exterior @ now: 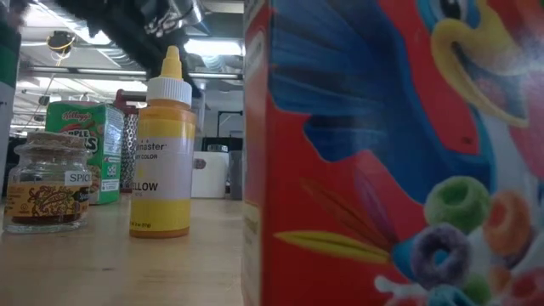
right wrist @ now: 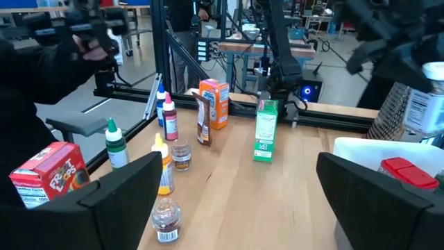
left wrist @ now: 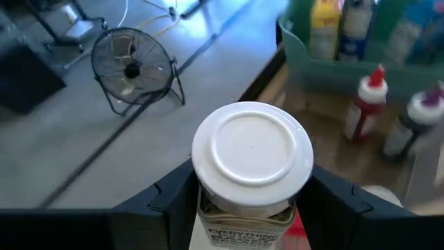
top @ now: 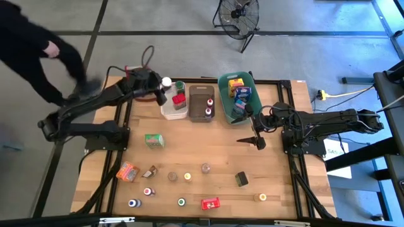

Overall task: Pick & Place Kitchen Items
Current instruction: Put the white spice bottle into the left white bin

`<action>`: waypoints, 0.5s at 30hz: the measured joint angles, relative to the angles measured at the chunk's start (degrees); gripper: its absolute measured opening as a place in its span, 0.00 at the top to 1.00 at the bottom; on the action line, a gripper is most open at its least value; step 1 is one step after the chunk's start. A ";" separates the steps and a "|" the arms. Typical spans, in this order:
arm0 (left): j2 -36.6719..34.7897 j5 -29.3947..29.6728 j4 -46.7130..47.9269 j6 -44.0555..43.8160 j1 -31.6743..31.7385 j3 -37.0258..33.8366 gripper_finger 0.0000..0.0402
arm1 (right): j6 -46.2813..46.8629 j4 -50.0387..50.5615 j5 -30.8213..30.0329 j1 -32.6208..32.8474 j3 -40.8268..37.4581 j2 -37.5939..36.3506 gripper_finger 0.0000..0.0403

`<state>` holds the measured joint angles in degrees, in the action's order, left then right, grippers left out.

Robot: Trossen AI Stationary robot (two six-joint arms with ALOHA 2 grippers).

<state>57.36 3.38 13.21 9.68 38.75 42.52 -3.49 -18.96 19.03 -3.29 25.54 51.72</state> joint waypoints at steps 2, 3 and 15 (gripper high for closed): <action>0.00 -1.87 -5.71 -2.45 2.44 -3.36 0.51 | -0.01 0.41 0.00 0.00 0.00 0.00 0.04; 0.03 -1.99 -8.41 -3.04 3.35 -4.95 0.51 | -0.01 0.67 0.00 0.02 0.00 0.00 0.04; 2.70 -2.33 -18.66 -8.37 4.42 -12.32 0.51 | -0.31 0.57 0.00 0.00 0.00 0.00 0.04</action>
<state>60.07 1.06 -5.44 1.31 43.17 30.20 -3.80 -18.40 19.03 -3.28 25.54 51.72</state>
